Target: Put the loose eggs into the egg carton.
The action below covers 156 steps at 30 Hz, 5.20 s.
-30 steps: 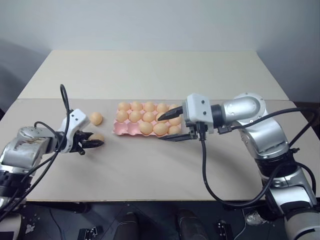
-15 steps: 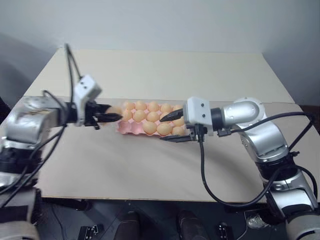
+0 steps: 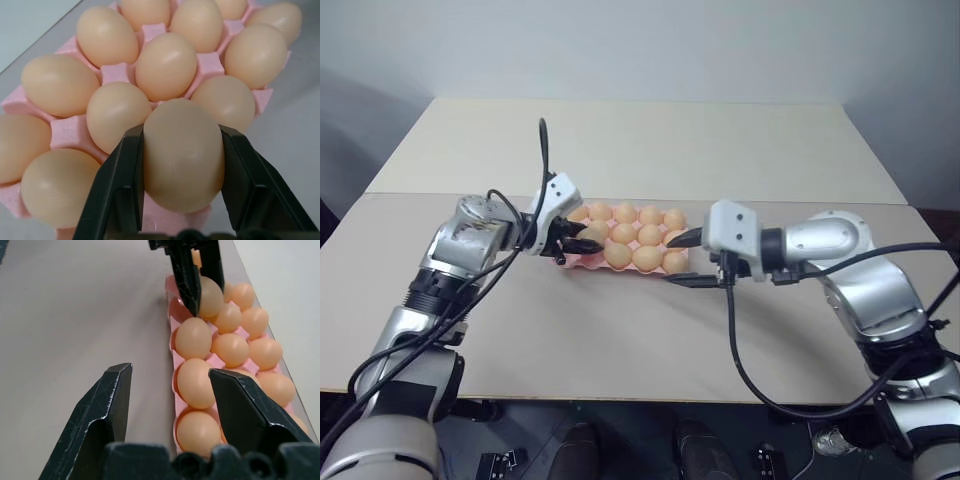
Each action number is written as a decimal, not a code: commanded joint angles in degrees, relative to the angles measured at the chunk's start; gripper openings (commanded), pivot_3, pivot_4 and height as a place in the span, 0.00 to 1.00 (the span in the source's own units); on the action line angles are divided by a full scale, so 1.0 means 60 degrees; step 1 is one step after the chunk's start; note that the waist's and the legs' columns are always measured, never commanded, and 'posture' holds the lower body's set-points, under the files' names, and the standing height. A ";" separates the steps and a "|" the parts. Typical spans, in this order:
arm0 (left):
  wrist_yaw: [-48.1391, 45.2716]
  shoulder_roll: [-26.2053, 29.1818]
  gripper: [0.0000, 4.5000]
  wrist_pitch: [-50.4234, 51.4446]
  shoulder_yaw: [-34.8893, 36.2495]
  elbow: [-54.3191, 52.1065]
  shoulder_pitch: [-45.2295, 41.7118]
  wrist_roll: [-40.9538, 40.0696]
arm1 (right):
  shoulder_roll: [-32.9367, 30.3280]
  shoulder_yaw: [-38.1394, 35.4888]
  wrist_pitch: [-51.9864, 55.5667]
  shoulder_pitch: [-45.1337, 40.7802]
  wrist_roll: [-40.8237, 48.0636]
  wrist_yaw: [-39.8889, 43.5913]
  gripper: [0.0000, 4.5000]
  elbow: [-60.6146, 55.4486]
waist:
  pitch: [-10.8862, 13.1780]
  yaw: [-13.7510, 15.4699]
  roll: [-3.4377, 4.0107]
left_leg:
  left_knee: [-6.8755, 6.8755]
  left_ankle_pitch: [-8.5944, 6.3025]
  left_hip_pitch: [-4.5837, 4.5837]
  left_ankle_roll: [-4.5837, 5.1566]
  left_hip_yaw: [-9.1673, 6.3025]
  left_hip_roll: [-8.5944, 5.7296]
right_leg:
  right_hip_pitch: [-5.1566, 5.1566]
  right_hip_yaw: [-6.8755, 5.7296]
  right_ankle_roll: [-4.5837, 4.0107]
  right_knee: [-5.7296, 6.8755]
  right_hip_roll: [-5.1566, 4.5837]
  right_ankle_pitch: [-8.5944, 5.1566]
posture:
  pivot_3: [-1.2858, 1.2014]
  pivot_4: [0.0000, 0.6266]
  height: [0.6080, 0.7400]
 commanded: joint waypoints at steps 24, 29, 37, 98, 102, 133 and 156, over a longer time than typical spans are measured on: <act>-0.0649 0.0962 0.83 0.0305 0.0877 -0.0873 -0.0377 0.0413 | -0.0372 -0.0778 0.1359 0.0231 0.1208 -0.0906 0.66 -0.0944 | 0.0001 -0.0090 0.0000 | 0.0009 0.0000 -0.0003 0.0001 -0.0010 -0.0001 | 0.0001 -0.0002 0.0000 0.0001 0.0004 0.0000 | 0.52 0.24 1.00; -0.0360 0.1769 0.83 0.0948 0.1736 -0.0477 -0.0557 0.0205 | -0.0280 -0.0631 0.1139 0.0024 0.1305 -0.0753 0.66 -0.0739 | 0.0001 -0.0092 0.0001 | 0.0009 0.0000 -0.0001 0.0002 -0.0014 0.0000 | 0.0005 -0.0006 0.0002 0.0002 0.0004 -0.0001 | 0.52 0.24 1.00; 0.1012 0.2300 0.83 0.1040 0.1992 0.1480 -0.0449 0.0972 | 0.0058 -0.0294 0.0668 -0.0420 0.1264 -0.0476 0.66 -0.0295 | 0.0001 -0.0096 0.0002 | 0.0009 0.0000 -0.0001 0.0002 -0.0022 0.0000 | 0.0004 -0.0015 0.0002 0.0005 0.0003 -0.0001 | 0.52 0.24 1.00; 0.6409 -0.0930 0.52 0.4222 0.2497 0.5976 -0.3858 0.1379 | -0.0344 -0.0619 0.0722 -0.0517 0.1629 -0.0083 0.66 -0.0065 | 0.0001 -0.0034 0.0001 | 0.0049 0.0027 -0.0083 -0.0046 -0.0128 -0.0023 | 0.0004 -0.0133 0.0001 0.0033 -0.0019 0.0000 | 0.52 0.24 1.00; 0.4650 -0.0236 0.52 0.4415 0.1623 0.4322 -0.3443 0.1206 | -0.0353 -0.0648 0.0718 -0.0499 0.1679 -0.0109 0.66 -0.0019 | 0.0001 -0.0063 0.0001 | 0.0042 0.0040 -0.0085 -0.0069 -0.0130 -0.0022 | 0.0003 -0.0136 0.0001 0.0034 -0.0019 0.0000 | 0.52 0.24 1.00; -0.2252 0.0991 0.52 -0.0967 -0.0716 0.1654 -0.1338 0.1661 | -0.0628 -0.1230 0.0591 0.0533 0.1869 -0.0771 0.66 -0.0812 | 0.0003 -0.0204 0.0004 | -0.0003 0.0072 -0.0078 -0.0118 -0.0142 -0.0013 | 0.0003 -0.0152 0.0000 0.0014 -0.0017 -0.0001 | 0.52 0.24 1.00; -0.2339 0.3062 0.99 0.0660 0.2052 -0.0993 -0.0529 0.0365 | -0.0604 -0.1083 0.0205 0.0388 0.2040 -0.0559 0.66 -0.0517 | 0.0004 -0.0273 0.0007 | -0.0006 0.0071 -0.0078 -0.0116 -0.0147 -0.0007 | 0.0002 -0.0152 0.0001 0.0031 -0.0013 -0.0001 | 0.52 0.24 1.00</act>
